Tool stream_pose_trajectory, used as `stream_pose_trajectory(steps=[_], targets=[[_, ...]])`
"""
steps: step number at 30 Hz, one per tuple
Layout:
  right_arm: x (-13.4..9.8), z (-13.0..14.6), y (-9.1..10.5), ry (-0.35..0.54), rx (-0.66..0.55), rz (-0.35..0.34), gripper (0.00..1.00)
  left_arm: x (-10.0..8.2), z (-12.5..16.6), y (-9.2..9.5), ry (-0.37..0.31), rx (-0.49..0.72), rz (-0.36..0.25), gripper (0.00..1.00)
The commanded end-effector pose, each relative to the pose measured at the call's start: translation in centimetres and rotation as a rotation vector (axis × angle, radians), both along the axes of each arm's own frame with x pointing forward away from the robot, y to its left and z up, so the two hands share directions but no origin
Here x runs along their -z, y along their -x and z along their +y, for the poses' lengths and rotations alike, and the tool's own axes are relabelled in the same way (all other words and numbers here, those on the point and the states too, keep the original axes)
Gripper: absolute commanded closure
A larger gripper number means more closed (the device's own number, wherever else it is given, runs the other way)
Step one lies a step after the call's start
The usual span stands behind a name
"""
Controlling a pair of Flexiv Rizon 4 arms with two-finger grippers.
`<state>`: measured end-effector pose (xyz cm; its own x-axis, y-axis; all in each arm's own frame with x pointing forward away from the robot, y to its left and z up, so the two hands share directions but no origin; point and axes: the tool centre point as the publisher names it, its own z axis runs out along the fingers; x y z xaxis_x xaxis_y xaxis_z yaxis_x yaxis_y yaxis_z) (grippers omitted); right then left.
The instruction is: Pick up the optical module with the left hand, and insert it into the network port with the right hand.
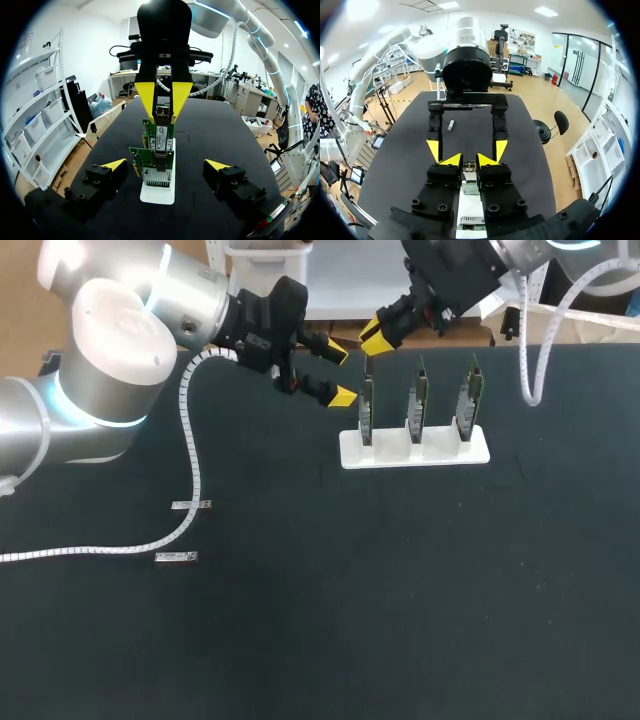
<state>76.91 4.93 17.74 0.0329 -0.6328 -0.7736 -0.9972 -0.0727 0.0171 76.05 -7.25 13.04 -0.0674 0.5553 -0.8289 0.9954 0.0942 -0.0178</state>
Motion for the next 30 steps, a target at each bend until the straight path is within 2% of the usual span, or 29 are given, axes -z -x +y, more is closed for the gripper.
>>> stream_pose_trajectory(steps=[1,30], targets=[[0.25,0.15,-0.35,-0.004,0.001,0.003,1.00,-0.05,-0.10,-0.16,-0.005,0.001,0.003,0.00],[0.38,-0.20,0.15,-0.002,-0.008,-0.006,1.00,-0.05,-0.10,-0.16,-0.005,0.001,0.003,0.00]])
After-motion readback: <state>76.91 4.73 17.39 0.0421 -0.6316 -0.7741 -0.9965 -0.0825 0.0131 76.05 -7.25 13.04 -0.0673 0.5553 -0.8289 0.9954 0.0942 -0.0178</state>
